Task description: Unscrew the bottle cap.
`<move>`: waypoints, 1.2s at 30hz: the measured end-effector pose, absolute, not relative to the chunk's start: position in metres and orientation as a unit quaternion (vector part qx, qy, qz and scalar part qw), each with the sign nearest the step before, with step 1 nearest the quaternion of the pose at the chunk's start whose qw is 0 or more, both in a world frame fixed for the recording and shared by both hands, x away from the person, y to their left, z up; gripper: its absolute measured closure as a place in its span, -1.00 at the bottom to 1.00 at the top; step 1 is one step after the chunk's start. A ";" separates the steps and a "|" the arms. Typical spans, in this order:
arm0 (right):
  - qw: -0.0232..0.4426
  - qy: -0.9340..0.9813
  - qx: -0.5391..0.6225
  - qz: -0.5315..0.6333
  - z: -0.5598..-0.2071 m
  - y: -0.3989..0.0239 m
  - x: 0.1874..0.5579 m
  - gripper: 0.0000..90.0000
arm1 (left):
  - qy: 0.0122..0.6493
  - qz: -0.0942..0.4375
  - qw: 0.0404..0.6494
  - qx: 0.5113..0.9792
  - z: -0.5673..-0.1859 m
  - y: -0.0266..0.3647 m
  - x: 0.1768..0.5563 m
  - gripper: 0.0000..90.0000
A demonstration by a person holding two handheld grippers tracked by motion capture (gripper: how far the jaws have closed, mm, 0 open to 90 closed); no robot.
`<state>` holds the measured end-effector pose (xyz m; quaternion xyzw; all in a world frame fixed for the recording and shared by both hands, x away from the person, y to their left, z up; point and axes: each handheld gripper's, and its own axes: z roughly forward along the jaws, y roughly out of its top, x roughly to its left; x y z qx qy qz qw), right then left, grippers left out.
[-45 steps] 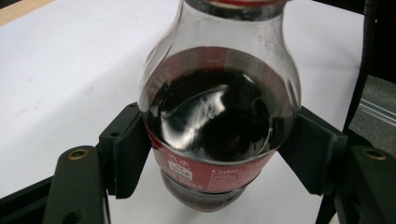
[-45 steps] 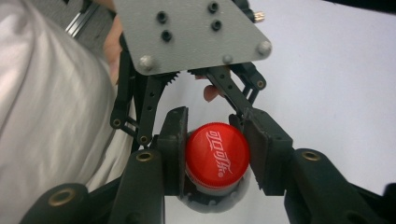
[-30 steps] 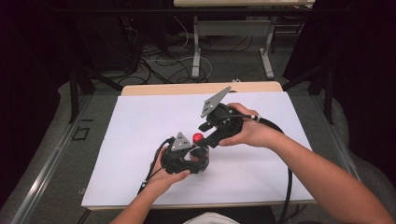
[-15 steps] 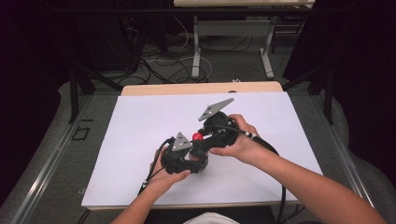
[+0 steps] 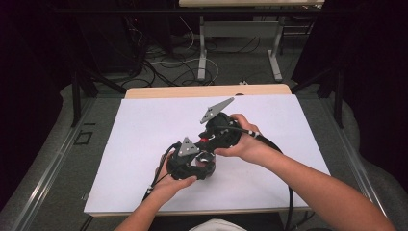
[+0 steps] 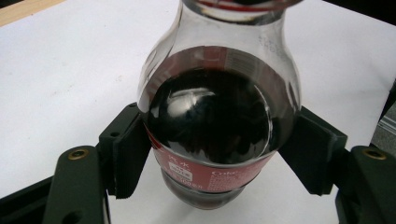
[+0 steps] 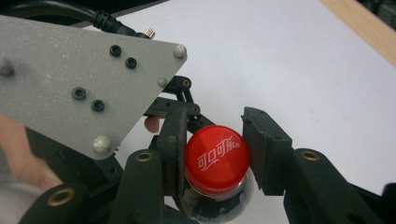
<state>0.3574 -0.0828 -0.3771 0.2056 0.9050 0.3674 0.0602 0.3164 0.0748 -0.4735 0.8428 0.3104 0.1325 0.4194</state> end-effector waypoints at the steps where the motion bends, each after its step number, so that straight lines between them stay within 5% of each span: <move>1: 0.048 0.913 0.177 0.366 -0.376 -0.083 0.363 0.36 | 0.311 0.130 0.422 0.841 -0.474 0.075 0.316 -0.33; 16: 0.000 0.939 -0.034 0.342 -0.373 -0.086 0.384 0.24 | 0.305 0.122 0.423 0.844 -0.473 0.073 0.314 -0.33; 21: 0.032 0.933 0.044 0.354 -0.373 -0.085 0.372 -0.05 | 0.309 0.132 0.422 0.842 -0.471 0.077 0.315 -0.33; 36: 0.090 0.892 0.160 0.414 -0.383 -0.091 0.346 0.01 | 0.313 0.133 0.418 0.842 -0.469 0.079 0.316 -0.33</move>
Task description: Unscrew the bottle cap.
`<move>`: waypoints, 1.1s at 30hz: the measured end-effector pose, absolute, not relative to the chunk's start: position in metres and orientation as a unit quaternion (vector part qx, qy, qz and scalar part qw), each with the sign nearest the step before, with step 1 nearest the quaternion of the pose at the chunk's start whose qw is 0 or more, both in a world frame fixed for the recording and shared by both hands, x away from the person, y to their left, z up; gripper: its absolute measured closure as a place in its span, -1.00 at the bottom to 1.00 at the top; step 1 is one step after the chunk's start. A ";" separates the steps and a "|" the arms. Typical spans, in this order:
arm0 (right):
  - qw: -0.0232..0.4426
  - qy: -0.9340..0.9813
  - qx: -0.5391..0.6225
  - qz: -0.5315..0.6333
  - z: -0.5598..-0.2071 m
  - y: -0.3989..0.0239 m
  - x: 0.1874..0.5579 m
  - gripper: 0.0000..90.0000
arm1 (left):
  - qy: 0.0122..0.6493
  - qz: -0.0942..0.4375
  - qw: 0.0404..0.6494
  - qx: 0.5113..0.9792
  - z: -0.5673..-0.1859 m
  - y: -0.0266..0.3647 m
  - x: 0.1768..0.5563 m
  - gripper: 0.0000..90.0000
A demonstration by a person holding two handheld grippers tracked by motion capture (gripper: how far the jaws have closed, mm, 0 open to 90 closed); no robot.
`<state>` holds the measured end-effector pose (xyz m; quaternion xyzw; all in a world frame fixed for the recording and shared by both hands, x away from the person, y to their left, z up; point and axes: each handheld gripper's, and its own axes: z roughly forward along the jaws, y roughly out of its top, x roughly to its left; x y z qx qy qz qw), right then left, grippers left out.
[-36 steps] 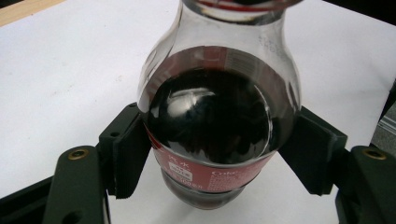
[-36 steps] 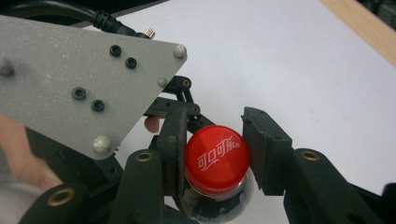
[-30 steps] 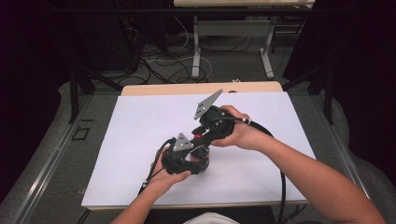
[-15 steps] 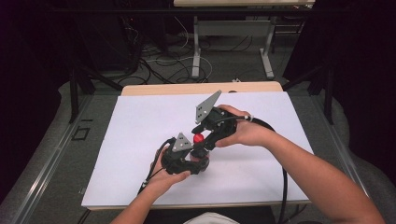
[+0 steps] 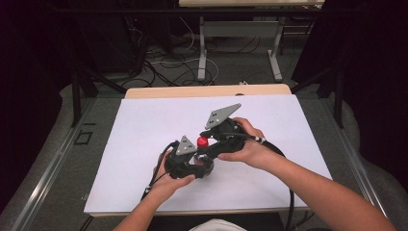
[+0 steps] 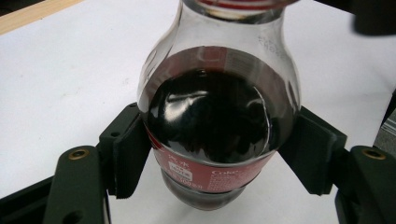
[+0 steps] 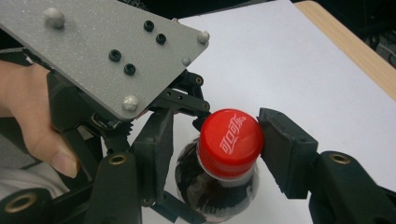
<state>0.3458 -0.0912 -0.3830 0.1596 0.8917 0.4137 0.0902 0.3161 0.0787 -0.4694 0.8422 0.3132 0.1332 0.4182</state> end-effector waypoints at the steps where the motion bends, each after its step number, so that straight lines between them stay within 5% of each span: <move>1: 0.092 0.892 0.154 0.414 -0.383 -0.091 0.346 0.01 | 0.313 0.133 0.418 0.842 -0.469 0.079 0.316 -0.33; 9: 0.081 0.896 0.148 0.411 -0.384 -0.086 0.350 0.07 | 0.308 0.136 0.421 0.842 -0.470 0.077 0.316 -0.33; 15: 0.087 0.911 0.125 0.383 -0.379 -0.082 0.355 0.34 | 0.304 0.134 0.421 0.844 -0.470 0.076 0.315 -0.33; 25: 0.016 0.945 -0.008 0.326 -0.368 -0.081 0.376 0.36 | 0.286 0.123 0.424 0.850 -0.470 0.073 0.313 -0.33; 33: 0.004 0.942 -0.079 0.325 -0.370 -0.082 0.382 0.34 | 0.287 0.123 0.420 0.852 -0.470 0.072 0.313 -0.33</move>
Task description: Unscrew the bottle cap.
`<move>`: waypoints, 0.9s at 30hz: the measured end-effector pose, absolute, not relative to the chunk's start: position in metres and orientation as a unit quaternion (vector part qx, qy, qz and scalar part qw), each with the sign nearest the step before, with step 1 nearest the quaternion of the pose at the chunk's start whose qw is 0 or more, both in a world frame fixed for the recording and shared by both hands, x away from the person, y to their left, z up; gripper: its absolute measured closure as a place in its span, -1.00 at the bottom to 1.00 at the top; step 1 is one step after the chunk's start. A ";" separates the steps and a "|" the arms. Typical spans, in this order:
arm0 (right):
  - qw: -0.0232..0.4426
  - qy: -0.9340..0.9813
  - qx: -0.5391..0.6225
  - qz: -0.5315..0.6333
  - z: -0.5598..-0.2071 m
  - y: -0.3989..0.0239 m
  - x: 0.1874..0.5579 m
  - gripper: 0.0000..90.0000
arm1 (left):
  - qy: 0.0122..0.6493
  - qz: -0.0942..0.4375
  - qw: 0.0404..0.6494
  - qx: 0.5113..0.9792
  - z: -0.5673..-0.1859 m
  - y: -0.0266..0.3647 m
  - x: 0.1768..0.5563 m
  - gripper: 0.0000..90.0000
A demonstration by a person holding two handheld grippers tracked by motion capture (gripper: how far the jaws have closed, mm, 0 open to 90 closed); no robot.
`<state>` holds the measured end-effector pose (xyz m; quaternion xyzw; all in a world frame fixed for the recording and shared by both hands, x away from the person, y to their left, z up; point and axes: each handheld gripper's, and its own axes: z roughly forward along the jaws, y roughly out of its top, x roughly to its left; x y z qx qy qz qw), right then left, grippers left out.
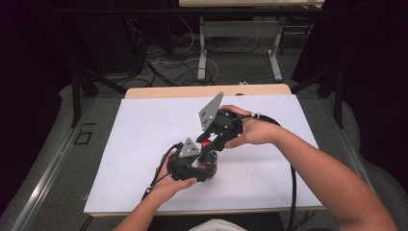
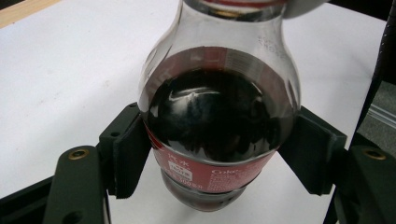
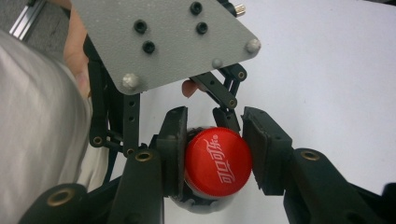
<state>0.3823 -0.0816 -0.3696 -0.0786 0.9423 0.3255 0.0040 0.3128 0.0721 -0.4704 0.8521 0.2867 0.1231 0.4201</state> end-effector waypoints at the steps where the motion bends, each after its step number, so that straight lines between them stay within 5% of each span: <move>1: 0.006 0.944 -0.064 0.323 -0.369 -0.082 0.381 0.24 | 0.286 0.123 0.421 0.852 -0.470 0.073 0.313 -0.33; 5: 0.043 0.943 0.035 0.329 -0.367 -0.084 0.375 -0.08 | 0.298 0.129 0.423 0.846 -0.469 0.076 0.315 -0.33; 8: 0.050 0.937 0.087 0.335 -0.364 -0.085 0.369 -0.09 | 0.308 0.132 0.423 0.842 -0.468 0.078 0.316 -0.33; 18: 0.082 0.889 0.275 0.358 -0.366 -0.084 0.343 0.15 | 0.322 0.134 0.425 0.835 -0.468 0.078 0.316 -0.33; 27: 0.098 0.886 0.291 0.348 -0.369 -0.078 0.341 0.33 | 0.315 0.133 0.419 0.841 -0.469 0.077 0.316 -0.33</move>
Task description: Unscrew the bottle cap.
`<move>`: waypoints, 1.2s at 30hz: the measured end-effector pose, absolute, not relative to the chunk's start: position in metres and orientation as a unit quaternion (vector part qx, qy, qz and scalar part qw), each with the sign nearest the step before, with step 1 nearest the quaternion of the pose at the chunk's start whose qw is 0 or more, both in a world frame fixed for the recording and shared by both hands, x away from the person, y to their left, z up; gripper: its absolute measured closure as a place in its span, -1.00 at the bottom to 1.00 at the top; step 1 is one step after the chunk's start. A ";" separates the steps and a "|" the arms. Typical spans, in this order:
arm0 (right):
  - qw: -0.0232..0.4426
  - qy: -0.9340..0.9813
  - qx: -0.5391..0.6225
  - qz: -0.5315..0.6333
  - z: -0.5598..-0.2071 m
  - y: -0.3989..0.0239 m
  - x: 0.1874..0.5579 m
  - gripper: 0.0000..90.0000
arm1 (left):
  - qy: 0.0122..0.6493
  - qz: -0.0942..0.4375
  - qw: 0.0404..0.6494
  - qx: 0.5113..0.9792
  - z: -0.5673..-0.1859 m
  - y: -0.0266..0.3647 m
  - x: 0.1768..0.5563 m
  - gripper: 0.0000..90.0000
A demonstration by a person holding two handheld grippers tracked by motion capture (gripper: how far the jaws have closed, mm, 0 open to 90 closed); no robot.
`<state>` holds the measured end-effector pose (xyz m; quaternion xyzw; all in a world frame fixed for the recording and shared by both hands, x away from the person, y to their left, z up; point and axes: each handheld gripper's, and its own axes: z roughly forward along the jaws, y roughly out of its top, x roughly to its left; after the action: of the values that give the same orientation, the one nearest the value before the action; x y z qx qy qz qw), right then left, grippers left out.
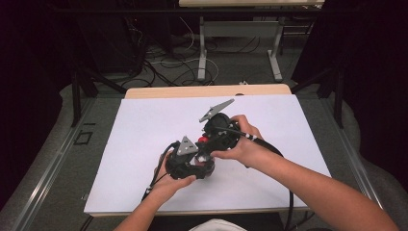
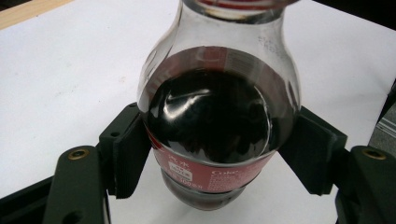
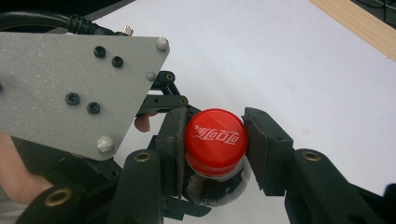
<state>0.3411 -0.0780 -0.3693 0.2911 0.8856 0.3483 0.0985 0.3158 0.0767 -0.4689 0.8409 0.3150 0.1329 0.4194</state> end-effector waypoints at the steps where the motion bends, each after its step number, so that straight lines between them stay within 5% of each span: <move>1: 0.092 0.888 0.290 0.345 -0.369 -0.078 0.341 0.34 | 0.312 0.132 0.417 0.844 -0.469 0.077 0.316 -0.33; 21: -0.008 0.951 -0.048 0.306 -0.362 -0.087 0.384 0.35 | 0.286 0.125 0.421 0.851 -0.471 0.072 0.313 -0.33; 36: 0.045 0.935 0.106 0.334 -0.354 -0.086 0.364 -0.13 | 0.310 0.130 0.425 0.841 -0.469 0.079 0.317 -0.33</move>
<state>0.3637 -0.0860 -0.3542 0.1062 0.9353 0.3345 0.0449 0.3168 0.0786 -0.4686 0.8406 0.3101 0.1303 0.4247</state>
